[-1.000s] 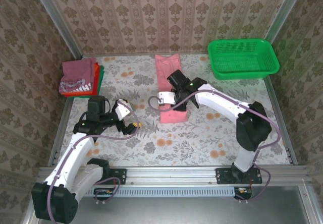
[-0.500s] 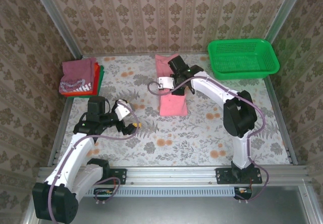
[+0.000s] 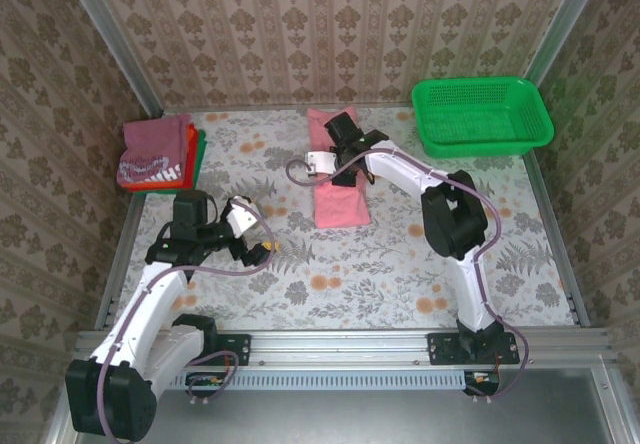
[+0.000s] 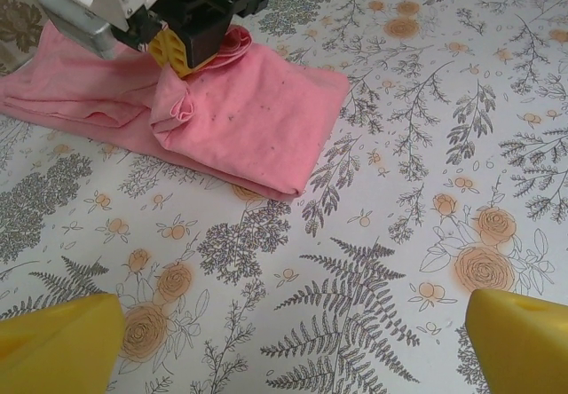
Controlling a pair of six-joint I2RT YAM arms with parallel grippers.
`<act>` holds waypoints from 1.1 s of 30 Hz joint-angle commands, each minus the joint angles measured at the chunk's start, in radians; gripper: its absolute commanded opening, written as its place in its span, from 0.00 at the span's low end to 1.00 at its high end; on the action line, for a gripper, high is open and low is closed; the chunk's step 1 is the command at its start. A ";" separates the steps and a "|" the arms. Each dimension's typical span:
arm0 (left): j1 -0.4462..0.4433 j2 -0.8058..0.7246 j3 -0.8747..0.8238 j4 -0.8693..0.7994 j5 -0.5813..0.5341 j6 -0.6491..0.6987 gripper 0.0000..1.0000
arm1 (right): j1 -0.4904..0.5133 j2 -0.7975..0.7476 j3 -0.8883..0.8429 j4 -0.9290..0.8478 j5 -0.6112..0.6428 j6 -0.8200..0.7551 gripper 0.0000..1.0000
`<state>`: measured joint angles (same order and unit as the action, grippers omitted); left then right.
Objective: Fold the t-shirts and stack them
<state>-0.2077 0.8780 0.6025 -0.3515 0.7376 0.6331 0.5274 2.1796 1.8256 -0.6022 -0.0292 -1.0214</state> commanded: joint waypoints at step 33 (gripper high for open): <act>0.007 0.019 -0.002 0.035 0.056 -0.006 1.00 | -0.018 -0.201 -0.357 0.425 -0.012 0.288 0.71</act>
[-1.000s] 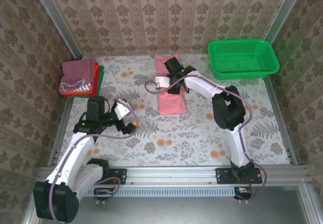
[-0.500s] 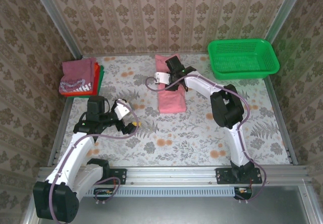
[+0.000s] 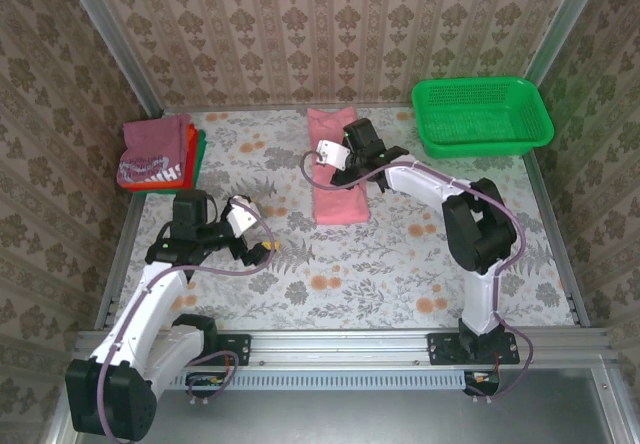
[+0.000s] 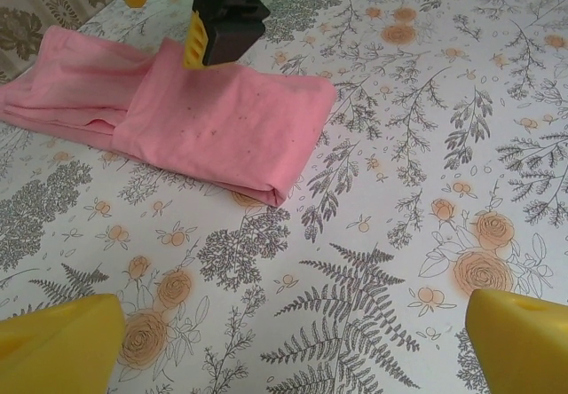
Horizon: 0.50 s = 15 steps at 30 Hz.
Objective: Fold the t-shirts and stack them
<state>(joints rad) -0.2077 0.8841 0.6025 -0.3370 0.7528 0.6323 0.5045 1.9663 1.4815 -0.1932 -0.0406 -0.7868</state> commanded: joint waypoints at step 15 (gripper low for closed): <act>0.007 -0.005 -0.009 0.010 0.032 -0.009 1.00 | -0.054 0.193 0.112 -0.057 0.161 0.194 0.44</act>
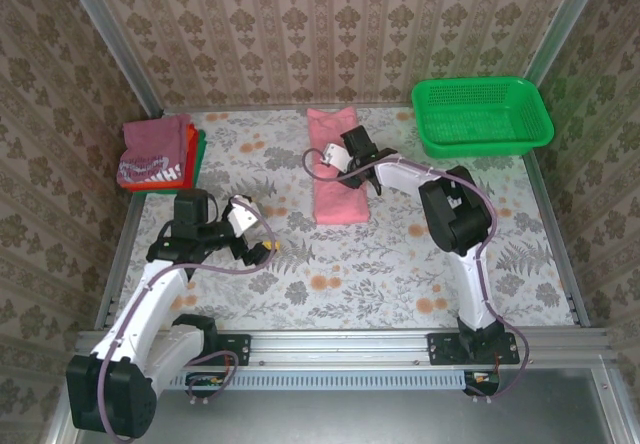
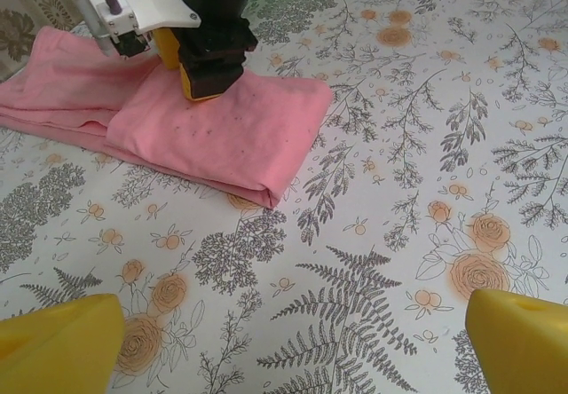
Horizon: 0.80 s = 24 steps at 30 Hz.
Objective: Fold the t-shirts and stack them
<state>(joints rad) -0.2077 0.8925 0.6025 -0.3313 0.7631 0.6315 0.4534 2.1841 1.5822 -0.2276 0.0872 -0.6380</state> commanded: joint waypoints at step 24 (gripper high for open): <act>0.011 -0.014 -0.010 0.004 0.036 -0.007 1.00 | 0.157 -0.308 -0.371 -0.087 -0.205 -0.290 0.73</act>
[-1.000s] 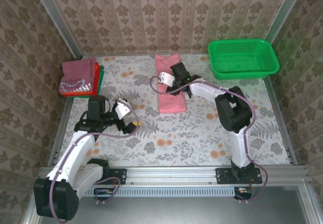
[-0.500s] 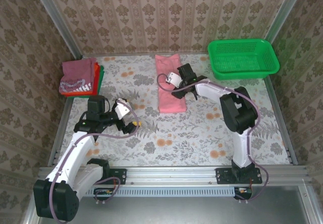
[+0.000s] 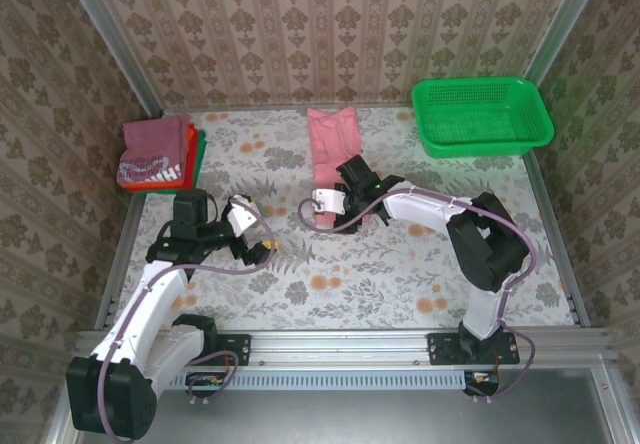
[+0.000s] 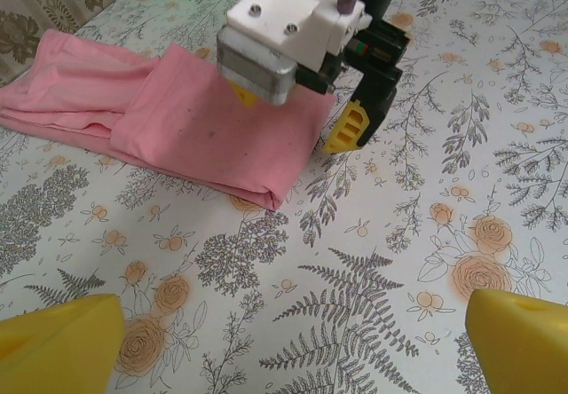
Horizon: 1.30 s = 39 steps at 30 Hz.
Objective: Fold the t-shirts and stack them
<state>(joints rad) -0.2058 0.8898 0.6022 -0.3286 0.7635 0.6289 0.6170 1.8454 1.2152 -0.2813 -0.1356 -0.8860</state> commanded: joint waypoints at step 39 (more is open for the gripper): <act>-0.183 0.508 0.227 0.303 -0.608 -1.271 1.00 | 0.122 -0.303 -0.266 -0.180 0.014 0.164 0.00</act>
<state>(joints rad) -0.3740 1.3056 0.7609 -0.0502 0.1997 -0.3950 0.7319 1.6073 0.9737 -0.4171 -0.0784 -0.7700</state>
